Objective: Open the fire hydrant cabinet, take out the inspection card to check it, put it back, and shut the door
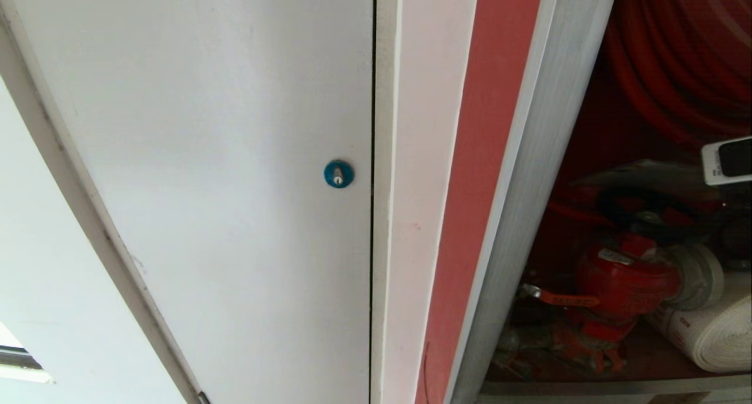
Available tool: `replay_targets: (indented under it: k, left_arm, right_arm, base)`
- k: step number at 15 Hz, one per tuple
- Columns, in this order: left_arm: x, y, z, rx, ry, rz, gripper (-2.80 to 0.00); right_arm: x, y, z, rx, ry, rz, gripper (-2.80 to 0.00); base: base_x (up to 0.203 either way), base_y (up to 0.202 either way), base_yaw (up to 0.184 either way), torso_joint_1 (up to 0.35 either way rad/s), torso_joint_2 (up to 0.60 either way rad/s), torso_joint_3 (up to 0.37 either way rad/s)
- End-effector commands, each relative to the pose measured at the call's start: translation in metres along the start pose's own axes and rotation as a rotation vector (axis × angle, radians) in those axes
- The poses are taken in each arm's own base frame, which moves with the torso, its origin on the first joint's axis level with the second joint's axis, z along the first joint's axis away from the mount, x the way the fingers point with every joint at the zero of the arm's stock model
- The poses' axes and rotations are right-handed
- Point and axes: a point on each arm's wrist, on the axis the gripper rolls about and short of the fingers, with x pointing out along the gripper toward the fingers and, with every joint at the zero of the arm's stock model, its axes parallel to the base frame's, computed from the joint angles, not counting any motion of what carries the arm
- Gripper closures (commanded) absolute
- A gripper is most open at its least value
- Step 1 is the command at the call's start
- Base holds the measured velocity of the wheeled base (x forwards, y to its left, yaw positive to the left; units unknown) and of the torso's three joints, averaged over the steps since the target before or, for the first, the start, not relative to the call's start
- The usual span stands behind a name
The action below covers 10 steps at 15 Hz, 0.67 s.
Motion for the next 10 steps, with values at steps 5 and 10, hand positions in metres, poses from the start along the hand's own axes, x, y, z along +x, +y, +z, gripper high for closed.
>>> replay_targets:
  k: [5, 10]
  left_arm:
    - [0.0, 0.0, -0.001, 0.0, 0.002, 0.0, 0.0]
    - [0.0, 0.0, -0.001, 0.0, 0.002, 0.0, 0.0]
  right_arm:
    - [-0.017, 0.01, -0.004, -0.028, -0.011, -0.014, 0.0]
    - [-0.021, 0.021, -0.005, -0.031, -0.011, 0.002, 0.0]
  base:
    - [0.0, 0.0, 0.0, 0.0, 0.0, 0.0]
    - [0.0, 0.0, 0.0, 0.0, 0.0, 0.0]
